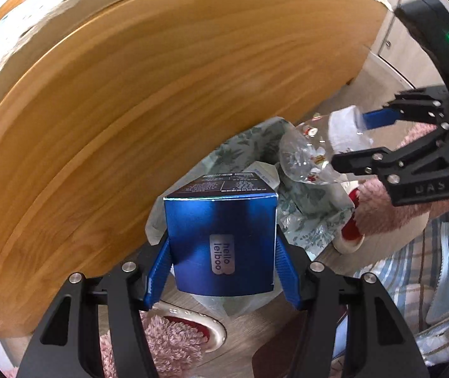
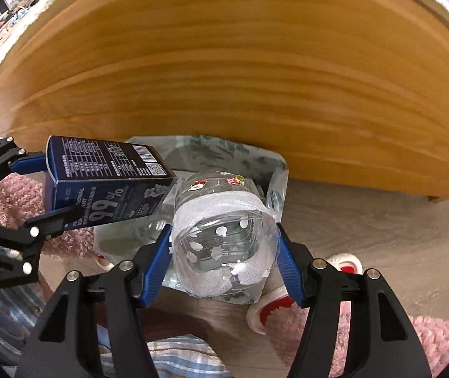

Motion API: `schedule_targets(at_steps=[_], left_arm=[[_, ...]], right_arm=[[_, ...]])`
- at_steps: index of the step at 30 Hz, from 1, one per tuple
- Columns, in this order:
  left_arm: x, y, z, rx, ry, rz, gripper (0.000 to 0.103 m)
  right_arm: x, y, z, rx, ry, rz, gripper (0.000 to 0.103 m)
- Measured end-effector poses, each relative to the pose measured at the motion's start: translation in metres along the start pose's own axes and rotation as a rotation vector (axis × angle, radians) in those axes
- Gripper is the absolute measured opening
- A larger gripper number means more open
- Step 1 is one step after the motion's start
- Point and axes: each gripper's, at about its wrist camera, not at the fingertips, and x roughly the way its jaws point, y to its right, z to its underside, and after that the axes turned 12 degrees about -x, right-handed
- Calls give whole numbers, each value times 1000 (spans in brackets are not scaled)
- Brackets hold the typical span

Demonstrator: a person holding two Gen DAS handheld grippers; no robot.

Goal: Collect trash
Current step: 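Carry the blue box and clear bottle down toward the trash bag with both tools, then lower the blue box into the bag with left while right lowers the bottle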

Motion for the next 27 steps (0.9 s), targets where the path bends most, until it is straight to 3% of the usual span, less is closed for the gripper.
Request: schedule_targets(at_steps=[7, 14, 19, 27], left_arm=[[23, 21, -6, 147, -45, -9, 57], [47, 32, -16, 207, -113, 52, 57], [66, 33, -26, 195, -161, 114, 57], [98, 31, -16, 225, -241, -22, 57]], right_arm=[[20, -2, 2, 42, -75, -3, 61], [34, 1, 8, 53, -124, 28, 61], [41, 8, 12, 80, -150, 29, 61], [50, 3, 10, 50, -170, 14, 61]])
